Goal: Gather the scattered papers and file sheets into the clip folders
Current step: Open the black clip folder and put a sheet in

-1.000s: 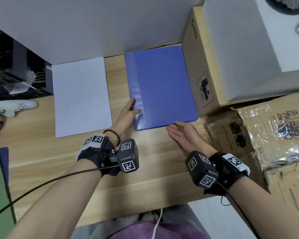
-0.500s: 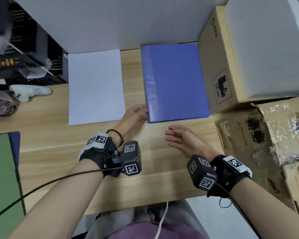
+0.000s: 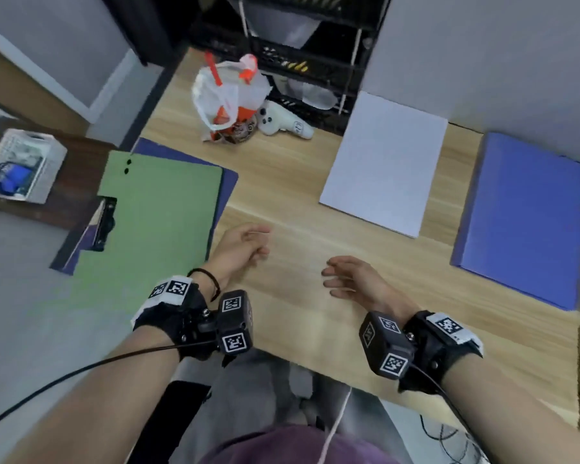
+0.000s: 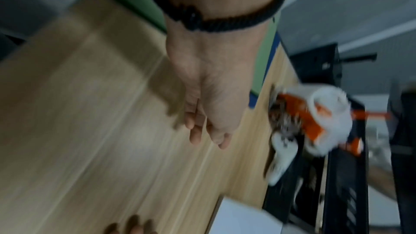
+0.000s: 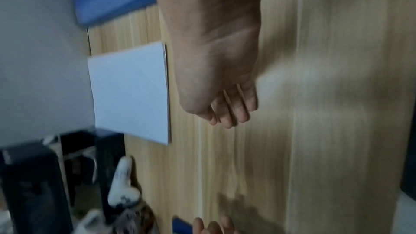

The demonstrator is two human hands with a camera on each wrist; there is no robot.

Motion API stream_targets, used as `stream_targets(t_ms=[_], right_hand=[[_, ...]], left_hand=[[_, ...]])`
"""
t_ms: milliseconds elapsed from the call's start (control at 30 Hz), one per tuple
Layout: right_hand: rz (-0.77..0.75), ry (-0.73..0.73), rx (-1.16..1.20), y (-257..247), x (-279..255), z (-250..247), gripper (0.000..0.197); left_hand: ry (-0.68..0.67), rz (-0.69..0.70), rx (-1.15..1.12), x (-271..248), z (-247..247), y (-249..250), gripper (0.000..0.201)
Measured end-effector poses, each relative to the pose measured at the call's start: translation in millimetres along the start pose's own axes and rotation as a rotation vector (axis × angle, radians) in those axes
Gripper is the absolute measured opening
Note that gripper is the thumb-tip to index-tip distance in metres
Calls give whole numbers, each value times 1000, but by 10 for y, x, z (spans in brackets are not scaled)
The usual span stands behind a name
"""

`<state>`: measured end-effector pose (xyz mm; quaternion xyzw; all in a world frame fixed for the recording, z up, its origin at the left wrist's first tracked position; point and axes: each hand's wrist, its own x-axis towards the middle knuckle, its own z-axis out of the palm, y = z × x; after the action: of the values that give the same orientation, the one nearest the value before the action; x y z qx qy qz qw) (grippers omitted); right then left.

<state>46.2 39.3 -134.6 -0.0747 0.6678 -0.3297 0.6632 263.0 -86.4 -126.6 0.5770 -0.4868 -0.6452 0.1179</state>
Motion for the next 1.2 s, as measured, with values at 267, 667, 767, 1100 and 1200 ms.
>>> stream_targets(t_ms=[267, 667, 767, 1100, 1200], right_hand=[[11, -138, -231, -210, 362, 1506, 23], [21, -77, -339, -262, 601, 2191, 24], [4, -64, -343, -244, 577, 2168, 23], [-16, -87, -264, -27, 343, 1563, 12], [-74, -47, -217, -27, 204, 1279, 14]], left_hand=[[598, 86, -28, -276, -1669, -568, 16], [719, -284, 363, -289, -2248, -879, 49], [613, -319, 339, -272, -2294, -846, 53], [622, 55, 192, -487, -1651, -834, 50], [528, 167, 165, -547, -1399, -756, 48]])
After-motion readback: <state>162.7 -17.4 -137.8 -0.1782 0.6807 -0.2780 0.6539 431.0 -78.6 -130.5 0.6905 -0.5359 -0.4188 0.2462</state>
